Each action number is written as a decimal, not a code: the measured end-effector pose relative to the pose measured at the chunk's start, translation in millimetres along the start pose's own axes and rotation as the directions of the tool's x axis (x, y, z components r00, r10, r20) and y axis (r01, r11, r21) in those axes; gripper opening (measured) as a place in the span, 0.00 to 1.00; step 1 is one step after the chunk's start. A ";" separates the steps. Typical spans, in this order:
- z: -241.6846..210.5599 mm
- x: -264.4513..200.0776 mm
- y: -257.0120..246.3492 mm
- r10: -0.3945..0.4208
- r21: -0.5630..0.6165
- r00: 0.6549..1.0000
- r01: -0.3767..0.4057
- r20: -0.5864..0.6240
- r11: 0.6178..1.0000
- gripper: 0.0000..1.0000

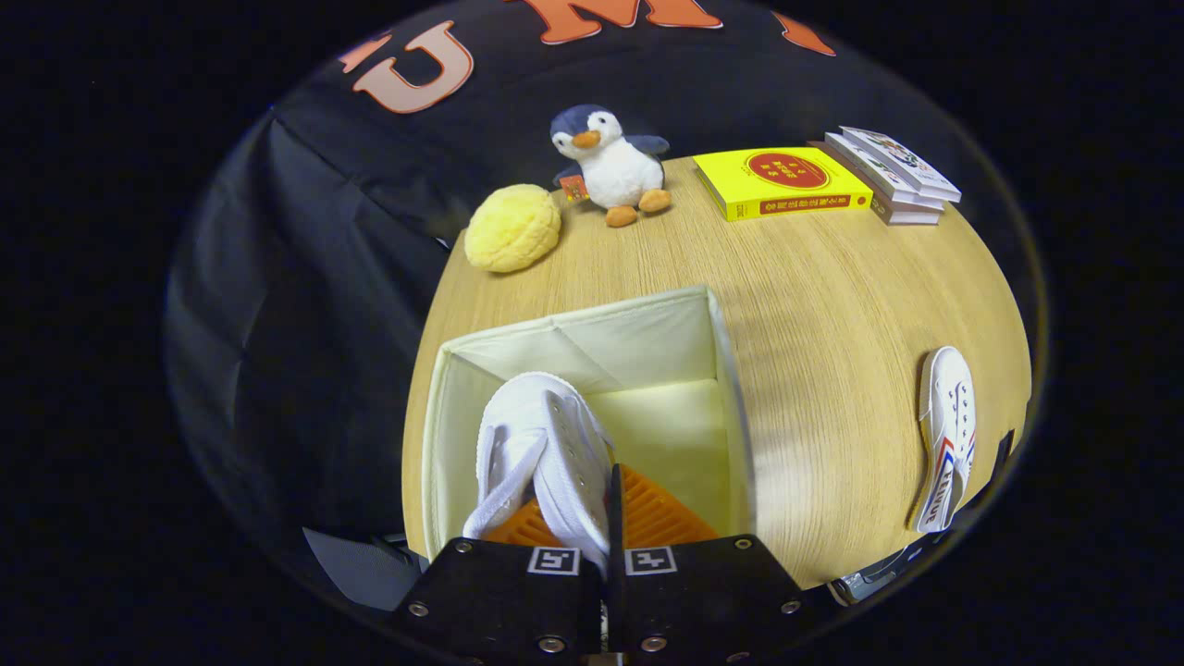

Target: Open the storage box then place both shoes into the box .Put the left shoe in first, then the right shoe, with the right side of both shoes facing outward in a uniform manner.

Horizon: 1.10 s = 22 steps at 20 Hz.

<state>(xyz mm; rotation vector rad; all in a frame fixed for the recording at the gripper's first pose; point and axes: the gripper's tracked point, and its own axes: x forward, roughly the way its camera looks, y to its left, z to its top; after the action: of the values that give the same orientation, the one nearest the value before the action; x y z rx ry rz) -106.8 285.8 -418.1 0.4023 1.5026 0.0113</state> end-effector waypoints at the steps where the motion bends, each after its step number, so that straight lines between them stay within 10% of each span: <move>1: -5.4 8.9 3.1 -0.014 0.025 1.000 0.015 -0.019 1.000 0.03; 8: -36.5 55.6 6.3 -0.100 0.115 0.985 0.117 -0.141 0.986 0.10; 17: -51.0 -22.1 18.0 0.193 0.048 0.961 -0.187 -0.198 0.981 0.47; 22: -9.3 -96.4 -9.6 0.326 -0.029 0.945 -0.326 -0.028 0.945 0.65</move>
<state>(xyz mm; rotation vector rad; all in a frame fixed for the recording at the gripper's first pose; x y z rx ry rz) -126.0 254.8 -327.8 0.6228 1.4421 0.3035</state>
